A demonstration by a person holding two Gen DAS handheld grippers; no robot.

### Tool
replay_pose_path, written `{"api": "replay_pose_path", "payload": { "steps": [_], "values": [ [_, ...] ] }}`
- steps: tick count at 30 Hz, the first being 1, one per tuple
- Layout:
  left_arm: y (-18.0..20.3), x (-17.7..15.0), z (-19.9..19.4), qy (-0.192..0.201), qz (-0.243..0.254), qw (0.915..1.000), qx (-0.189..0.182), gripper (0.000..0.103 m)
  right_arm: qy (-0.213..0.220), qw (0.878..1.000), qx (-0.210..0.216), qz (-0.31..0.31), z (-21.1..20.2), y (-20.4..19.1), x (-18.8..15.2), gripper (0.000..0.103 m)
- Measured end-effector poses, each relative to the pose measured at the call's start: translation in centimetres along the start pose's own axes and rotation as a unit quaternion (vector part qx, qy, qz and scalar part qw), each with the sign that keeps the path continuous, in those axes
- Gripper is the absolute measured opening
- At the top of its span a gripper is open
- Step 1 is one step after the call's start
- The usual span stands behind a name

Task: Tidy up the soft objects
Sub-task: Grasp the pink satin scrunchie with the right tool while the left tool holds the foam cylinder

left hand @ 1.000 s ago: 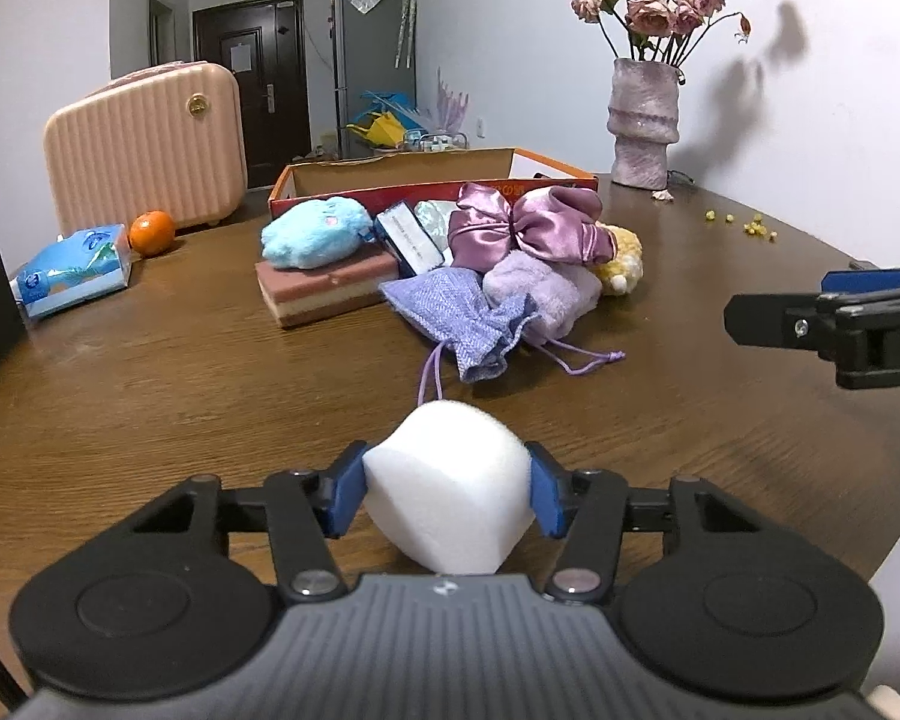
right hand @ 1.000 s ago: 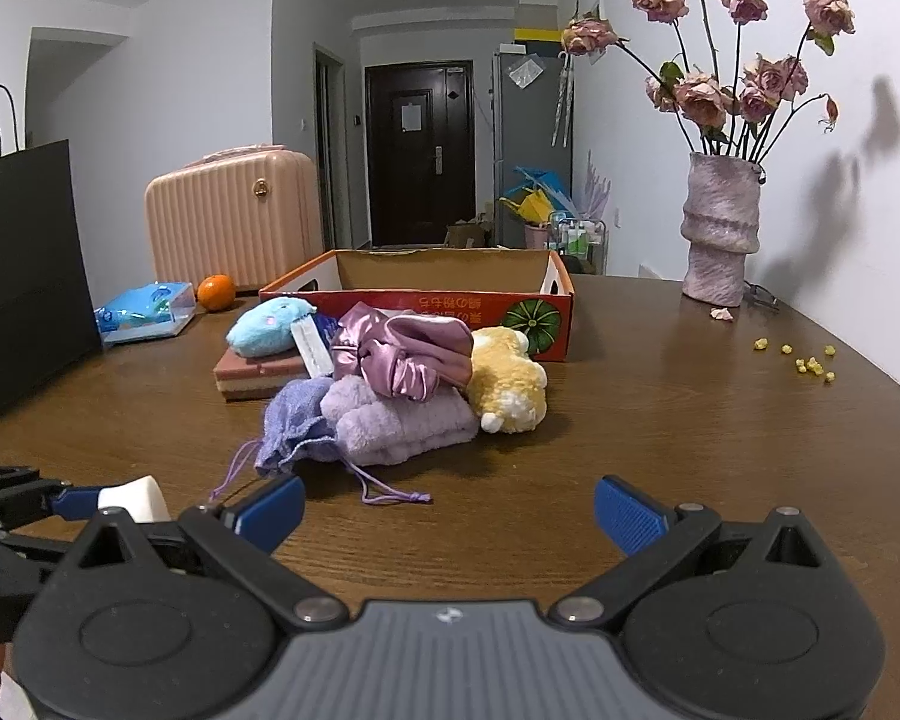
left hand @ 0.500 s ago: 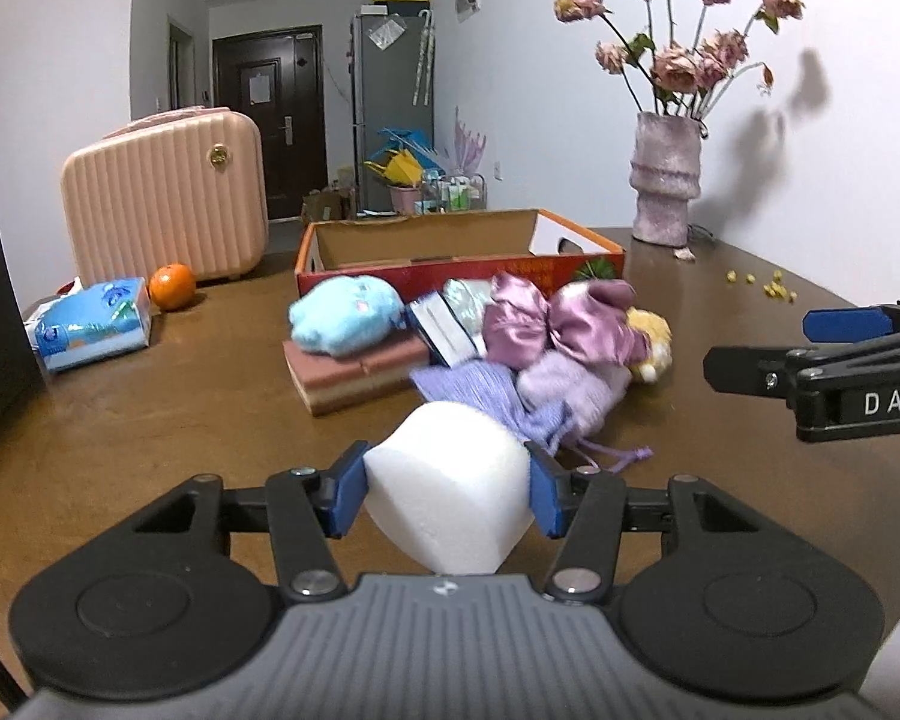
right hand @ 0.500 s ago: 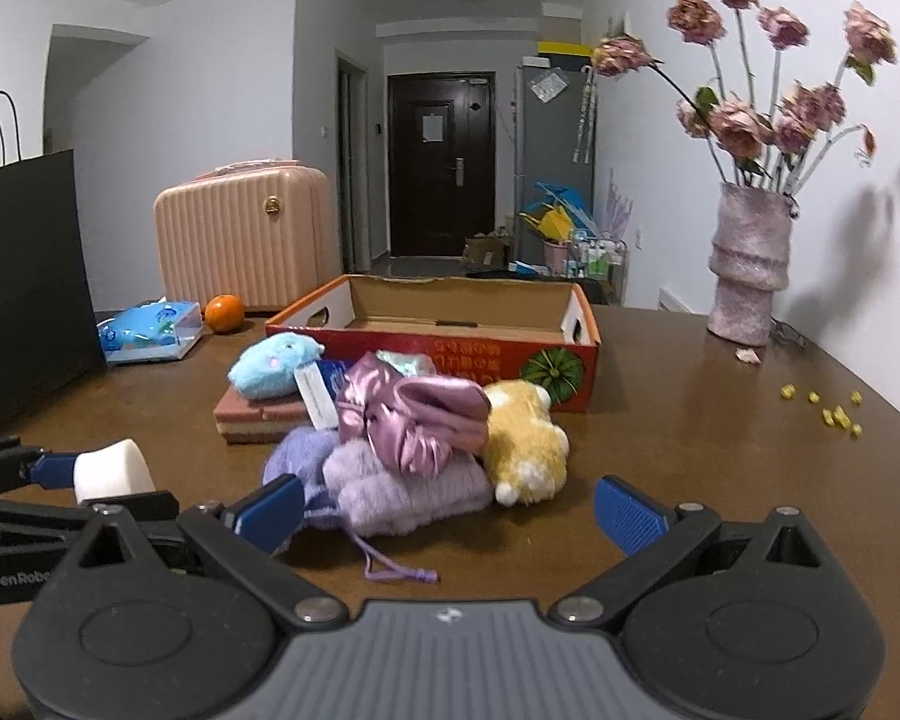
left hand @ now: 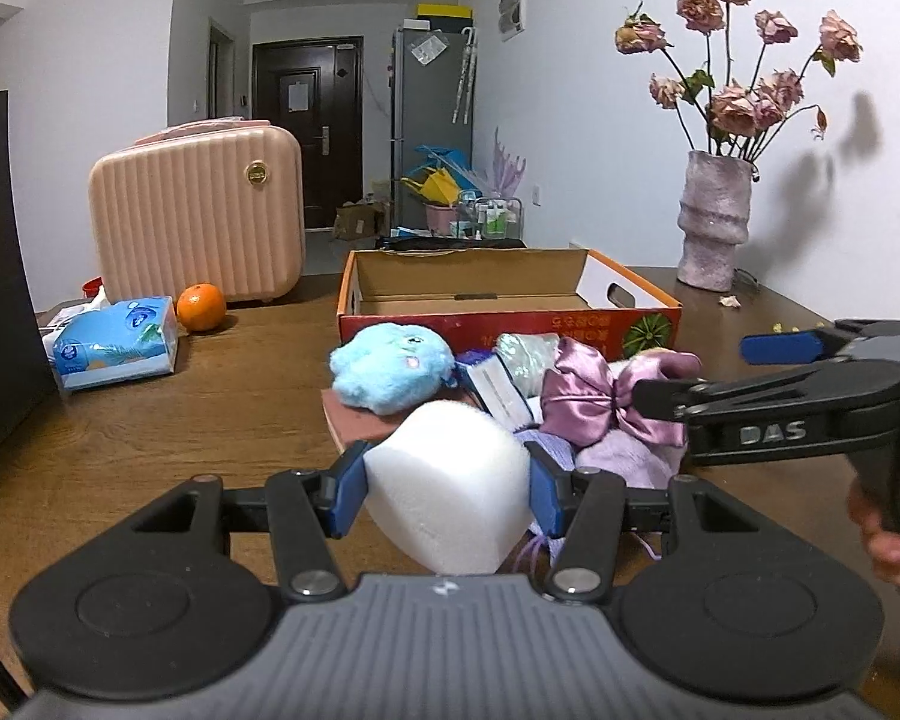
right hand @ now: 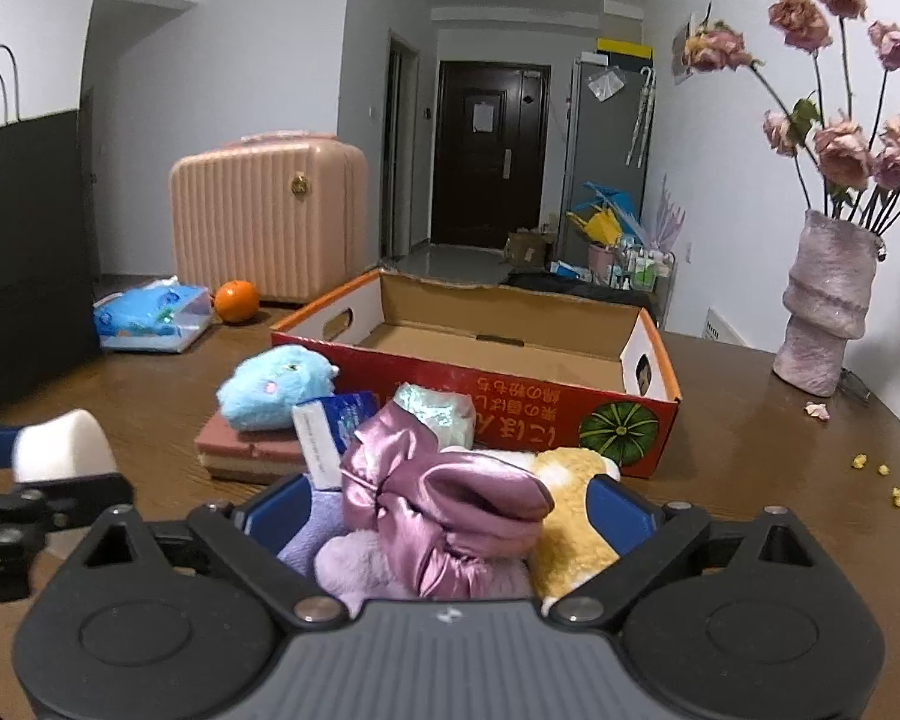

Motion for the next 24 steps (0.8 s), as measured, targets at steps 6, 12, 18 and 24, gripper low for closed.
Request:
{"api": "replay_pose_path", "payload": {
  "steps": [6, 12, 18, 24],
  "values": [
    [-0.4, 0.2, 0.5, -0.001, -0.002, 1.0000, 0.003, 0.055, -0.012, 1.000, 0.017, -0.004, 2.7, -0.2, -0.6, 0.090],
    [-0.7, 0.2, 0.9, -0.002, -0.009, 0.9999, 0.007, 0.055, -0.010, 0.999, 0.036, -0.003, 4.2, -0.4, -1.0, 0.068],
    [-0.9, 0.2, 1.4, -0.006, -0.015, 0.9998, 0.011, 0.055, -0.017, 0.998, 0.051, -0.024, 4.4, -1.5, -1.6, 0.051],
    [-1.1, 0.4, 1.8, -0.005, -0.021, 0.9997, 0.014, 0.055, -0.015, 0.998, 0.059, -0.007, 3.9, -1.4, -1.5, 0.036]
  ]
}}
Point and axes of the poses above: each gripper's, at about its wrist camera, not at the fingertips, and z roughly the way its jaws point, y to its right, x to its top, the point moved 10 cm from there along z, roughly the way its jaws point, and after that the axes turned 3 degrees about y, right-handed, at the moved point
